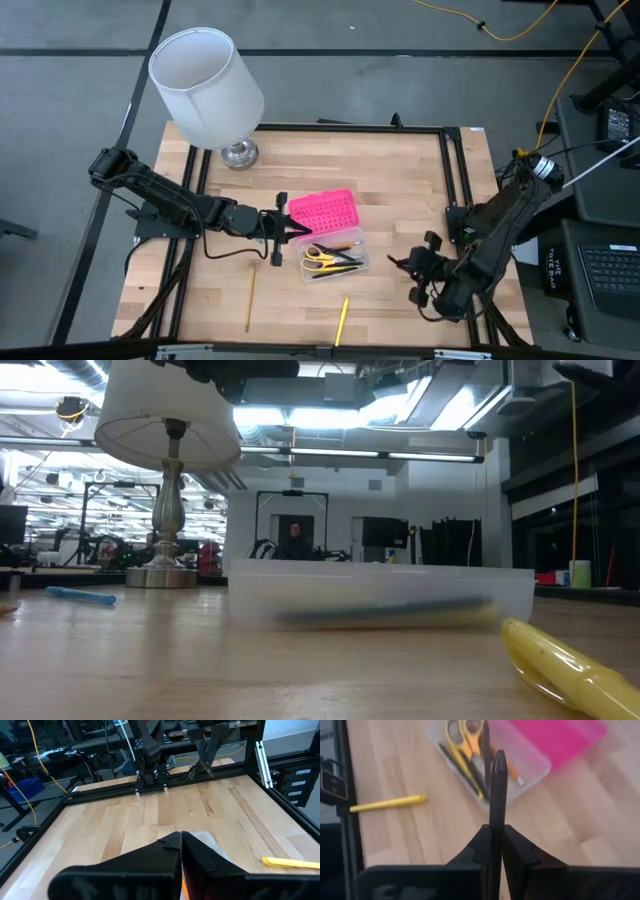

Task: Pick & place school supplies into a supply box
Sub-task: Put the black pen into the pink supply box

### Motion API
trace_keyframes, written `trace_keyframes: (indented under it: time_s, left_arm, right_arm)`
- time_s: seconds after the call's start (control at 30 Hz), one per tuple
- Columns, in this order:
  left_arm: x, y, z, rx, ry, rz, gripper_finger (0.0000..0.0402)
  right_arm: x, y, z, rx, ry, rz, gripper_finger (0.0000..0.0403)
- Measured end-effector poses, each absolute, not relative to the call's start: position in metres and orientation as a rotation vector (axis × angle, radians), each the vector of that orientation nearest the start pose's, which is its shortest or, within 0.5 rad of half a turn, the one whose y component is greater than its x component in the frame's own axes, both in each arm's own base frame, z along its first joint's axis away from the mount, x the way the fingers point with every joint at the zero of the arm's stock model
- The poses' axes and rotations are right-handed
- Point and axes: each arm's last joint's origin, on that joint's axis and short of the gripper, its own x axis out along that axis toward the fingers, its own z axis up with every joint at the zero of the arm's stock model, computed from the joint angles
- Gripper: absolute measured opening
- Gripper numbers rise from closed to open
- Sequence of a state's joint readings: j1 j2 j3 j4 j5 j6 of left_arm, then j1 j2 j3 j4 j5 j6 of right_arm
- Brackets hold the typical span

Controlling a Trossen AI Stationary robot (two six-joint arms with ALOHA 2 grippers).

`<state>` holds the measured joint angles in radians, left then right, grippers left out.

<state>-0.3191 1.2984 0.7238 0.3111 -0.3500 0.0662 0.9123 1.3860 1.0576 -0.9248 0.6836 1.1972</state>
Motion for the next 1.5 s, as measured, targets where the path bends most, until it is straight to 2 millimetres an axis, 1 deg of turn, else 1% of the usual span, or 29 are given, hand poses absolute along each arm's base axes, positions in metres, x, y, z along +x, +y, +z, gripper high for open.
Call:
trace_keyframes:
  time_s: [0.13, 0.23, 0.4, 0.53, 0.77, 0.83, 1.03, 1.2, 1.4, 1.5]
  left_arm:
    - [0.268, -0.078, 0.25, 0.152, 0.25, 0.023, 0.0004]
    - [0.268, -0.078, 0.25, 0.152, 0.25, 0.023, 0.0006]
    - [0.268, -0.078, 0.25, 0.153, 0.25, 0.024, 0.0003]
    - [0.268, -0.078, 0.25, 0.153, 0.25, 0.024, 0.0002]
    - [0.268, -0.078, 0.25, 0.153, 0.25, 0.024, 0.0006]
    - [0.268, -0.078, 0.25, 0.153, 0.25, 0.023, 0.0005]
    - [0.268, -0.078, 0.25, 0.152, 0.251, 0.023, 0.0005]
    - [0.268, -0.078, 0.25, 0.152, 0.251, 0.021, 0.0005]
    - [0.268, -0.078, 0.25, 0.152, 0.25, 0.02, 0.0002]
    - [0.268, -0.078, 0.25, 0.152, 0.251, 0.02, 0.0003]
  right_arm:
    - [0.166, 0.178, 0.255, 0.17, 0.732, -0.312, 0.0031]
    - [0.167, 0.171, 0.247, 0.166, 0.699, -0.298, 0.0032]
    - [0.174, 0.161, 0.231, 0.126, 0.643, -0.224, 0.0032]
    - [0.184, 0.153, 0.232, 0.054, 0.57, -0.134, 0.0032]
    - [0.21, 0.142, 0.247, -0.032, 0.499, 0.097, 0.0032]
    - [0.214, 0.137, 0.247, -0.043, 0.501, 0.106, 0.0032]
    - [0.225, 0.12, 0.246, -0.065, 0.508, 0.045, 0.0032]
    - [0.236, 0.111, 0.242, -0.094, 0.52, 0.092, 0.0032]
    - [0.253, 0.107, 0.235, -0.262, 0.485, 0.173, 0.0032]
    - [0.261, 0.106, 0.231, -0.3, 0.462, 0.206, 0.0032]
